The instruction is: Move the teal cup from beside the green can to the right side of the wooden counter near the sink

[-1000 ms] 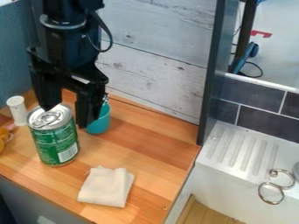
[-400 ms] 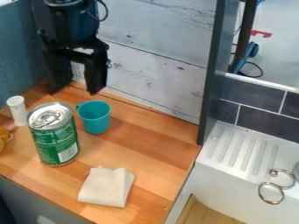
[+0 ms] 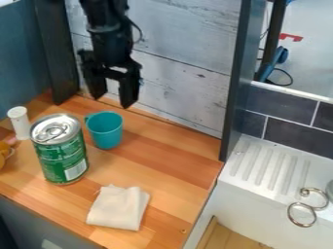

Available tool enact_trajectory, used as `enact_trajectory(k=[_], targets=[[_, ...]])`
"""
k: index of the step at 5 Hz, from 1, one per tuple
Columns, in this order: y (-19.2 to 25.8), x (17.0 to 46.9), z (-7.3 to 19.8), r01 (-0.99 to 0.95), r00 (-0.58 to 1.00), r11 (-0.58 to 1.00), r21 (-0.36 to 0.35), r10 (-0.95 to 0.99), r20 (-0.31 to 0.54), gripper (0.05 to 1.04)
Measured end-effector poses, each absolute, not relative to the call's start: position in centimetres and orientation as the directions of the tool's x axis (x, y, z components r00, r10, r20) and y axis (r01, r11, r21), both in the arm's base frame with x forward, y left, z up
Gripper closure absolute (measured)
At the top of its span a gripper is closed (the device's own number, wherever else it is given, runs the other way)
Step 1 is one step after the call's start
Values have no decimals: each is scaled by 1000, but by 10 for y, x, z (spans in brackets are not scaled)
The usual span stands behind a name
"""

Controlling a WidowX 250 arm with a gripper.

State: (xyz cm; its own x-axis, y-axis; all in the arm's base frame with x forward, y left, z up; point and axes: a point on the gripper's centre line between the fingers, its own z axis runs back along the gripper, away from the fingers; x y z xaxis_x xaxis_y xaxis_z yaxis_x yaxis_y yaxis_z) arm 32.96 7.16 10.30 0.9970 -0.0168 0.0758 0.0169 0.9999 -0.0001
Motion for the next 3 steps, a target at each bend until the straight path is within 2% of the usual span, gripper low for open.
enact_trajectory(k=[1,2,3], targets=[[71,345,88,27,995,999,-22,-25,95,83],[72,347,72,23,997,999,-24,-21,70,83],[77,344,61,5,999,1000,8,-6,50,83]])
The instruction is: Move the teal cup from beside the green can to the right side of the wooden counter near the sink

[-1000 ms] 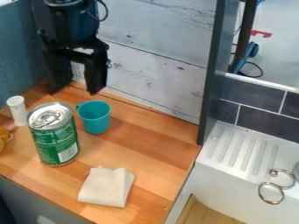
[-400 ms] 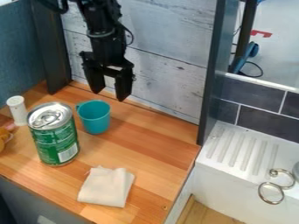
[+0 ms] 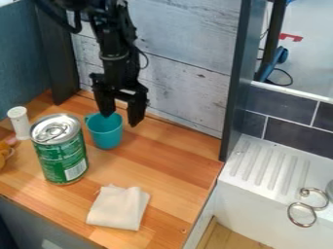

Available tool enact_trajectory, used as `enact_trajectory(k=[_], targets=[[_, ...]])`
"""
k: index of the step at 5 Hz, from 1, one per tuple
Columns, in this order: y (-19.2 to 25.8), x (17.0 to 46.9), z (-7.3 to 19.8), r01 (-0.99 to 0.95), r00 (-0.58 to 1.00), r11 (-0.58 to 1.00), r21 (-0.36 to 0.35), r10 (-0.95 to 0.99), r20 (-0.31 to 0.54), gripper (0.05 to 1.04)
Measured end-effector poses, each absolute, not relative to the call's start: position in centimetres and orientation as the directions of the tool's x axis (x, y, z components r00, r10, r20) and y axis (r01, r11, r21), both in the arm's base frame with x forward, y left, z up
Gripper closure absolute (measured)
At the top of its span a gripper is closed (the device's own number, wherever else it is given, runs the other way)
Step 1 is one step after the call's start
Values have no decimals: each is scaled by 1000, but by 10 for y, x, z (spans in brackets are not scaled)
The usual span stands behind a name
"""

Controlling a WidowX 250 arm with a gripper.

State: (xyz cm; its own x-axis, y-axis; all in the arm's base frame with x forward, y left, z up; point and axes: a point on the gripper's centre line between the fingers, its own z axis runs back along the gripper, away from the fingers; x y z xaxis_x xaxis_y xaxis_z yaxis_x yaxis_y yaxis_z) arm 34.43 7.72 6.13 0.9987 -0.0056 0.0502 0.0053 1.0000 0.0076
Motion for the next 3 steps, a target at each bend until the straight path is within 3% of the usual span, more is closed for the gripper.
enact_trajectory(k=[3], targets=[[82,332,28,-24,999,999,46,26,-36,83]])
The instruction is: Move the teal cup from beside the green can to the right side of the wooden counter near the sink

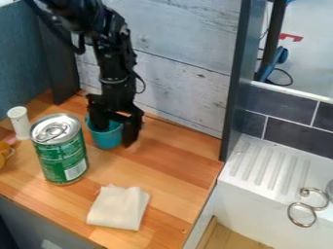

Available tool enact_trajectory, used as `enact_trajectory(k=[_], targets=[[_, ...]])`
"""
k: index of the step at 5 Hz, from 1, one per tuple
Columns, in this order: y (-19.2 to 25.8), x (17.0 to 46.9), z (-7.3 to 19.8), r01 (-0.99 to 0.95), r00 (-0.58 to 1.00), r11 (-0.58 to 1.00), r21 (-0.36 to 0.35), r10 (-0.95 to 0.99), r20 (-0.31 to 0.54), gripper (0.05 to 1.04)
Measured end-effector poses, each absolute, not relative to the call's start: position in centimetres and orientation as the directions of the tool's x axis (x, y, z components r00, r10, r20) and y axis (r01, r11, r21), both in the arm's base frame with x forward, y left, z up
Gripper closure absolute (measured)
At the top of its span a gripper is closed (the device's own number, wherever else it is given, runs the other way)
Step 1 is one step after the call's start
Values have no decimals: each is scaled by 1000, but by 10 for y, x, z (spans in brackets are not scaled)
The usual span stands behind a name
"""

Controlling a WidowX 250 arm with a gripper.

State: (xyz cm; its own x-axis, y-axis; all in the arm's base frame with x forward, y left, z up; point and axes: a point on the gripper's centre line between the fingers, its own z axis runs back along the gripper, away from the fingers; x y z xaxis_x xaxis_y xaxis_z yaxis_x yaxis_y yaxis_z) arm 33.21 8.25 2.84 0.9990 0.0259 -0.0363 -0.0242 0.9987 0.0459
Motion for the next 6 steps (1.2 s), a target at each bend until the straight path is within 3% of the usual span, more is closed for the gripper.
enact_trajectory(k=[1,3,4,5,6], targets=[[80,332,25,-31,998,998,52,33,-50,147],[80,335,26,-32,999,998,59,35,-38,717],[82,337,30,-4,999,998,62,8,-53,920],[82,340,35,63,992,997,41,-58,-108,986],[74,340,44,113,987,993,23,-110,-118,988]])
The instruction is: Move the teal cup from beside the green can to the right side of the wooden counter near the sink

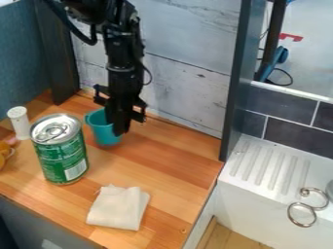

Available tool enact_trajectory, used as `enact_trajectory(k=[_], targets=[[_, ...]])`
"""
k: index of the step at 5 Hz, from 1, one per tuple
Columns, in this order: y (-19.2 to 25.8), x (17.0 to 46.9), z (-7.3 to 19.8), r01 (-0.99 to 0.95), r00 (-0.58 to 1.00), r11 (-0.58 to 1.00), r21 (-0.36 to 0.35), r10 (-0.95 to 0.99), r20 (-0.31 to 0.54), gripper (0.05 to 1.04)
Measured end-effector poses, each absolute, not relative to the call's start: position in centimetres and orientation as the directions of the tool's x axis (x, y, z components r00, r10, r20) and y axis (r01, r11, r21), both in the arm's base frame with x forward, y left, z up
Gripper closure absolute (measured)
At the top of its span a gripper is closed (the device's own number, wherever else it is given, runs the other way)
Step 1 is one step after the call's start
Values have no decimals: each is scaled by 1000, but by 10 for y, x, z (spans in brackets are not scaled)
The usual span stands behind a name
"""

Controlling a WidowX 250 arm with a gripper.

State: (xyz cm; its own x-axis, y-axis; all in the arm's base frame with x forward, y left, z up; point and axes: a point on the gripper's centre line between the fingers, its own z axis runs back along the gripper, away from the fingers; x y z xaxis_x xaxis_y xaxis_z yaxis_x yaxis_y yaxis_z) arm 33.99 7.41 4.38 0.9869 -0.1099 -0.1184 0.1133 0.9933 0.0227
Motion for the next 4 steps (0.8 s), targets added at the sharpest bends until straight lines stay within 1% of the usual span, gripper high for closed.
enact_trajectory(k=[1,2,3,4], targets=[[37,341,78,234,971,971,53,-230,-69,988],[4,320,78,314,946,949,36,-309,-97,988],[-16,313,75,355,931,935,-1,-354,-85,988],[-29,316,68,392,917,919,-45,-394,-58,988]])
